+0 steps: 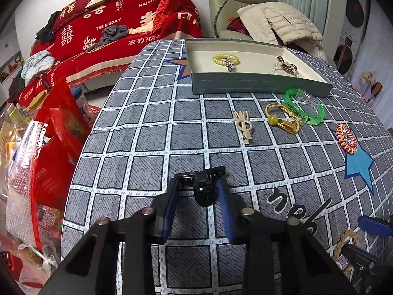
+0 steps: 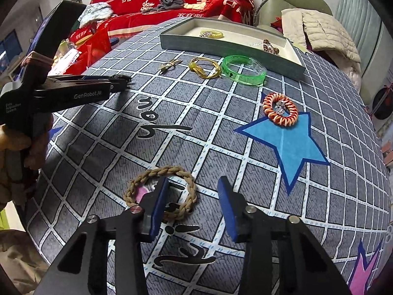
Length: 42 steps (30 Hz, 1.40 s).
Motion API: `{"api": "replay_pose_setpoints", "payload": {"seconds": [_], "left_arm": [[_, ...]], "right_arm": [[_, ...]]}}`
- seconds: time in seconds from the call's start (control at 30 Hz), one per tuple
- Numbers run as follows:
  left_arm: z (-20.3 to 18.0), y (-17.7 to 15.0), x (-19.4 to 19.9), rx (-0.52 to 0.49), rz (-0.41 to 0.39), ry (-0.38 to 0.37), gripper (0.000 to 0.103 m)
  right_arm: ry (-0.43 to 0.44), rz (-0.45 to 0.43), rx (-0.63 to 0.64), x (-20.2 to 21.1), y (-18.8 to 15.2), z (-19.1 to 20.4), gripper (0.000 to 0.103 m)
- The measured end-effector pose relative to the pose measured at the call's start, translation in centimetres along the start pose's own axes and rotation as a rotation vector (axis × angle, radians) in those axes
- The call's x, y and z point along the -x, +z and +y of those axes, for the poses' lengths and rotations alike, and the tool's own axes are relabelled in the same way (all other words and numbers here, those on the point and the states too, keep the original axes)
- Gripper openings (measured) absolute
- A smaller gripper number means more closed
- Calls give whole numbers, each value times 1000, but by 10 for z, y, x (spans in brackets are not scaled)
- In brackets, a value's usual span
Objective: Organize jewelry
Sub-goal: 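Grasp the black claw clip with the left tool while the right tool grasps the braided brown bracelet, then carry the claw clip with the left tool while the right tool carries the bracelet into the tray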
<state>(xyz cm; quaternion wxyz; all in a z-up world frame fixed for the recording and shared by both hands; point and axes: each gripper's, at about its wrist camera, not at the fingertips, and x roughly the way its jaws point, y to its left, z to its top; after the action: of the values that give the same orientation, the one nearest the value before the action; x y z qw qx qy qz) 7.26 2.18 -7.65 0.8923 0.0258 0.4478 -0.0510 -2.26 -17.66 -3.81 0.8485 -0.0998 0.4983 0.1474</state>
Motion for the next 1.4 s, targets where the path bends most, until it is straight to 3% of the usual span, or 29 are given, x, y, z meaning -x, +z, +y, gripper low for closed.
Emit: {"api": "replay_pose_setpoints", "payload": {"seconds": [0.1, 0.13, 0.17, 0.83, 1.4], "left_arm": [[1, 0, 1, 1, 3, -16, 39], [2, -1, 2, 5, 3, -21, 39], [3, -1, 2, 10, 4, -26, 39], [-3, 32, 45, -4, -96, -96, 39], [-16, 106, 56, -24, -172, -122, 39]], "right_arm": [[5, 1, 5, 0, 0, 4, 25], [4, 1, 4, 0, 0, 5, 12], [2, 1, 3, 0, 0, 5, 8], [48, -137, -194, 35, 34, -54, 7], [54, -250, -220, 56, 123, -108, 7]]}}
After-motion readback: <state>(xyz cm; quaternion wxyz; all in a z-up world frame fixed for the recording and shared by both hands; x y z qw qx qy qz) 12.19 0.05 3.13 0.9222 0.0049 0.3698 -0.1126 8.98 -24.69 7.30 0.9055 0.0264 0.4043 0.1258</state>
